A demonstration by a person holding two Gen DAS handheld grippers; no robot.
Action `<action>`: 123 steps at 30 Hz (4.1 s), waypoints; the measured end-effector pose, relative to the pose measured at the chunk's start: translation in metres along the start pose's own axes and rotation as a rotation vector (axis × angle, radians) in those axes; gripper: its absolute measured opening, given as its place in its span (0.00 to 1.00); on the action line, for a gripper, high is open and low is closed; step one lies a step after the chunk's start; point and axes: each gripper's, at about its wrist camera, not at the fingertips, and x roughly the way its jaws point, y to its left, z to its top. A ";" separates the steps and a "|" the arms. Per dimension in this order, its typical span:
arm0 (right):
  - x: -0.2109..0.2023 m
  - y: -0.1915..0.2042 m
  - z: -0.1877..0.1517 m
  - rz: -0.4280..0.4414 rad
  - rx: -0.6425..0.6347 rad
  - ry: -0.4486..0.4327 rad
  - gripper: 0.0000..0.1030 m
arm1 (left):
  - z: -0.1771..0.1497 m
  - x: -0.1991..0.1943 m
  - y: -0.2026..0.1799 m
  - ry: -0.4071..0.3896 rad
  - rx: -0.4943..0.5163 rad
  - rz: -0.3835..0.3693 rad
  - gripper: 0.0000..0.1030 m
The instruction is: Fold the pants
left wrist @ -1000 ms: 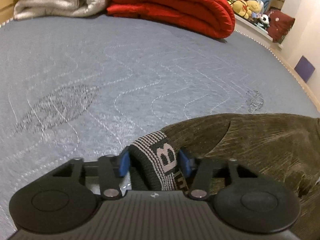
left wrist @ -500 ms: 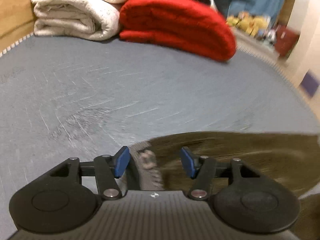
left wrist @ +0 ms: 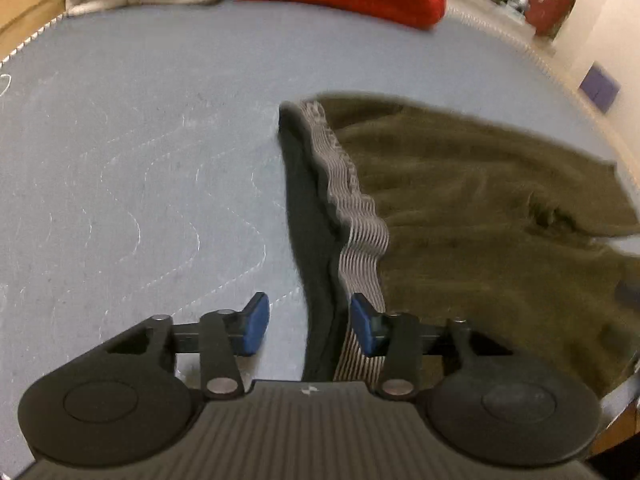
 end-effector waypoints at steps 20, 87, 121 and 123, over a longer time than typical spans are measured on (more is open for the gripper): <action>0.015 0.078 -0.046 0.325 -0.221 0.187 0.46 | -0.012 0.063 -0.031 0.177 0.111 -0.078 0.56; -0.059 -0.041 0.061 -0.115 -0.076 -0.080 0.70 | 0.001 0.014 -0.089 -0.207 0.377 -0.058 0.57; -0.037 -0.148 0.008 -0.293 0.359 0.016 0.69 | 0.042 0.045 -0.131 -0.191 0.320 -0.010 0.11; -0.037 -0.150 0.007 -0.294 0.362 0.012 0.59 | 0.043 0.046 -0.133 -0.191 0.323 -0.019 0.11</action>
